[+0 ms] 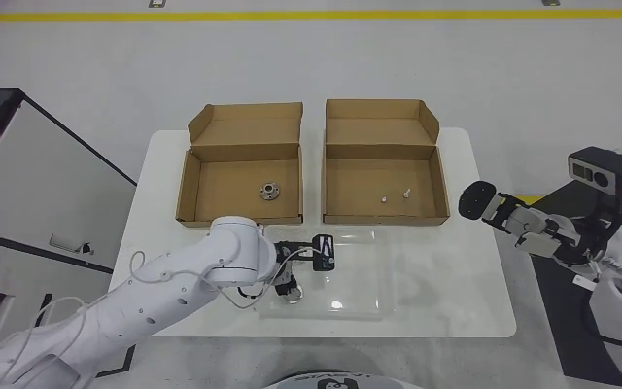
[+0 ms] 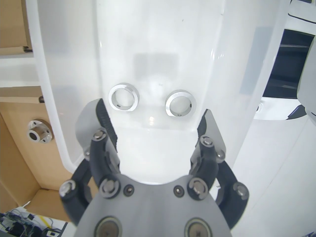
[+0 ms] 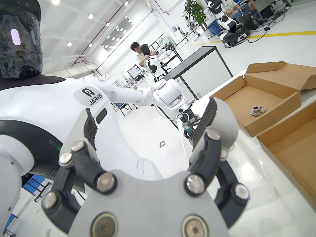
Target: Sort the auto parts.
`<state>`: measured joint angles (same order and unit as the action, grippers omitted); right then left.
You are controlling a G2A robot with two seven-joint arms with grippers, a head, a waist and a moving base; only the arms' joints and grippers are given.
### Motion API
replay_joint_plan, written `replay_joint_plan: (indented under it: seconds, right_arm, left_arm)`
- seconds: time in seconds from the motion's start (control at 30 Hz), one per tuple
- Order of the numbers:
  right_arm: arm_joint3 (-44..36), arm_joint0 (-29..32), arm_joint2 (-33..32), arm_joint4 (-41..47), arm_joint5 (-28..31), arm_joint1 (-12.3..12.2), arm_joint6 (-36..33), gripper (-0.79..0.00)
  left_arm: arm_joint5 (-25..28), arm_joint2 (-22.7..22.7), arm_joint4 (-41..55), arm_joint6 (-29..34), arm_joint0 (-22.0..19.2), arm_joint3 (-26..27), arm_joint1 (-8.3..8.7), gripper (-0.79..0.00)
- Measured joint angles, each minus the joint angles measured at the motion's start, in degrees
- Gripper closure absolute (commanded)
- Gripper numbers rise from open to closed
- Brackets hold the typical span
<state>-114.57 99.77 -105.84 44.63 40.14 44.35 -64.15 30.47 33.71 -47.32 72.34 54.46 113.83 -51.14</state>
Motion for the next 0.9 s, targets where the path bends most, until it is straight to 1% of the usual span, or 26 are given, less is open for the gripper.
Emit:
replay_joint_plan:
  seconds: [0.07,0.3,0.37,0.43,0.63,0.7,0.9]
  right_arm:
    - [0.00,0.00,0.00,0.00,0.00,0.00,0.00,-0.785]
    - [0.00,0.00,0.00,0.00,0.00,0.00,0.00,-0.785]
    - [0.00,0.00,0.00,0.00,0.00,0.00,0.00,-0.785]
    - [0.00,0.00,0.00,0.00,0.00,0.00,0.00,-0.785]
    - [0.00,0.00,0.00,0.00,0.00,0.00,0.00,-0.785]
    - [0.00,0.00,0.00,0.00,0.00,0.00,0.00,-0.785]
    - [0.00,0.00,0.00,0.00,0.00,0.00,0.00,-0.785]
  left_arm:
    - [0.25,-0.46,-0.25,0.38,-0.08,-0.41,-0.14,-0.480]
    - [-0.11,-3.11,0.50,1.59,-1.21,-1.94,-0.50,-0.437]
    - [-0.21,-3.82,0.74,1.69,-1.67,-2.39,-0.58,-0.431]
    - [-0.33,-4.64,1.06,1.81,-2.27,-2.87,-0.70,-0.453]
    - [-0.13,-6.92,0.90,1.61,-4.08,-4.15,-1.12,-0.431]
    - [0.08,-7.46,0.64,1.39,-4.51,-4.47,-1.28,-0.391]
    - [0.61,-8.66,-0.03,0.87,-5.21,-5.66,-1.70,-0.388]
